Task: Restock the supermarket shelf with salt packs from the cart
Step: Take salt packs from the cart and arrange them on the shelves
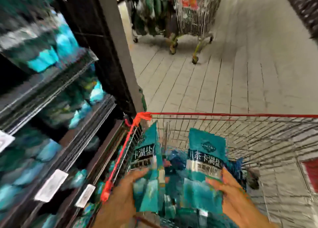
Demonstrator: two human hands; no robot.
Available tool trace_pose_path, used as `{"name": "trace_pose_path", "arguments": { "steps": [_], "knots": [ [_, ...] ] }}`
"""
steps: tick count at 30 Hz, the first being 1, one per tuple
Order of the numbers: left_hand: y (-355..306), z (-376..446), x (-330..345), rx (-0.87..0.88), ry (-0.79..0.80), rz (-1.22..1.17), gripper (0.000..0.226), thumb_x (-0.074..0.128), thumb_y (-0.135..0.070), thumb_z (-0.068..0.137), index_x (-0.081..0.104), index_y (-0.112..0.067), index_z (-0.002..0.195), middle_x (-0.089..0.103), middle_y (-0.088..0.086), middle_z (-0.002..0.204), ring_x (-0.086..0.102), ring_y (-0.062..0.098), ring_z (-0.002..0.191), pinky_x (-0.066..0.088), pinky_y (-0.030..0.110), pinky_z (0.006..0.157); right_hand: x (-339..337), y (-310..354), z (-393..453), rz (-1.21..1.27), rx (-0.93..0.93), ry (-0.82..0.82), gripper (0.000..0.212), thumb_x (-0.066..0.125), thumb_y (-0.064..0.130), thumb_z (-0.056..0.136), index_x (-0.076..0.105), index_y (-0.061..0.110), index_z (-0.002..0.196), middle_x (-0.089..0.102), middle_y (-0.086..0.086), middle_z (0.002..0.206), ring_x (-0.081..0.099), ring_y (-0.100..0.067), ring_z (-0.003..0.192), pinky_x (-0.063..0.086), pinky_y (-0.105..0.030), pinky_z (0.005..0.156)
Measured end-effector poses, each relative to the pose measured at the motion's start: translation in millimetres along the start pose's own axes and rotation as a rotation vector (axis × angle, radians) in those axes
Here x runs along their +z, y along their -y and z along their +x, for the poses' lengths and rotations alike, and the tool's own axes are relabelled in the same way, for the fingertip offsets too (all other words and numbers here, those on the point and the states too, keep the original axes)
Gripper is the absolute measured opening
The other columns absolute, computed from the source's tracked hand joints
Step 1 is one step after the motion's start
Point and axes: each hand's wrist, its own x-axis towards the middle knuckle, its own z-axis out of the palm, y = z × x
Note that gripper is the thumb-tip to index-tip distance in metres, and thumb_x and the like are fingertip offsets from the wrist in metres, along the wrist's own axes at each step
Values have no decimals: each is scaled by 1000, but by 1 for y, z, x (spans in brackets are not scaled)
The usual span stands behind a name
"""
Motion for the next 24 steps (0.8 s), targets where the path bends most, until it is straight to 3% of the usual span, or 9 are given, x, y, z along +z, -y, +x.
{"name": "trace_pose_path", "arguments": {
  "steps": [2, 4, 5, 8, 12, 14, 18, 22, 24],
  "knots": [
    [-21, -41, -5, 37, 25, -82, 50, 57, -42, 83, 76, 3, 93, 71, 30, 99, 70, 42, 80, 60, 52, 68, 39, 4, -24, -57, -72, 82, 89, 71, -3, 55, 49, 11, 140, 66, -11, 127, 70, -24, 102, 59, -36, 81],
    [-38, -77, -15, 104, 30, -131, 64, 55, -54, 80, 73, 0, 109, 67, 30, 114, 66, 44, 100, 57, 58, 81, 76, 9, -46, -121, -138, 184, 77, 71, -1, 54, 56, 14, 128, 74, -9, 107, 74, -17, 88, 61, -28, 67],
    [-47, -95, -20, 150, 23, -122, 65, 56, -55, 78, 72, -1, 112, 66, 29, 117, 66, 45, 104, 57, 57, 83, 94, 11, -55, -138, -137, 260, 72, 71, -3, 57, 57, 15, 125, 74, -11, 106, 75, -22, 90, 62, -34, 71],
    [-71, -140, -38, 310, 9, -90, 58, 64, -47, 72, 74, -7, 111, 68, 27, 116, 69, 45, 97, 60, 52, 72, 146, 17, -72, -175, -124, 506, 61, 76, -1, 69, 60, 16, 125, 69, -20, 120, 67, -43, 108, 53, -61, 89],
    [-107, -181, -60, 638, -180, 6, 68, 76, -36, 74, 52, -20, 135, 70, 15, 120, 70, 39, 102, 55, 59, 86, 223, 33, -74, -298, -211, 664, 61, 92, 14, 58, 68, 23, 113, 71, -17, 117, 69, -40, 104, 58, -49, 82],
    [-127, -194, -67, 783, -292, 108, 56, 76, -33, 74, 58, -22, 127, 73, 9, 115, 72, 34, 99, 56, 57, 85, 269, 43, -73, -351, -252, 719, 67, 96, 23, 50, 68, 24, 110, 72, -16, 114, 70, -38, 101, 58, -47, 80],
    [-176, -208, -82, 924, -505, 167, 27, 73, -17, 83, 69, -15, 110, 76, 12, 104, 73, 33, 91, 58, 53, 81, 365, 60, -63, -469, -375, 821, 50, 92, 17, 55, 72, 24, 100, 75, -12, 105, 74, -29, 89, 59, -36, 69],
    [-232, -210, -102, 984, -628, 153, 27, 78, -13, 75, 71, -5, 101, 76, 15, 95, 74, 29, 77, 61, 39, 64, 454, 61, -39, -579, -501, 866, 32, 83, 2, 70, 70, 18, 95, 78, -4, 95, 74, -14, 78, 61, -31, 66],
    [-257, -206, -111, 941, -678, 101, 33, 82, -21, 68, 72, -1, 93, 76, 17, 88, 73, 26, 68, 60, 35, 61, 492, 56, -31, -565, -547, 870, 35, 82, 0, 73, 64, 23, 93, 76, 13, 83, 67, 4, 68, 60, -21, 69]
  ]
}}
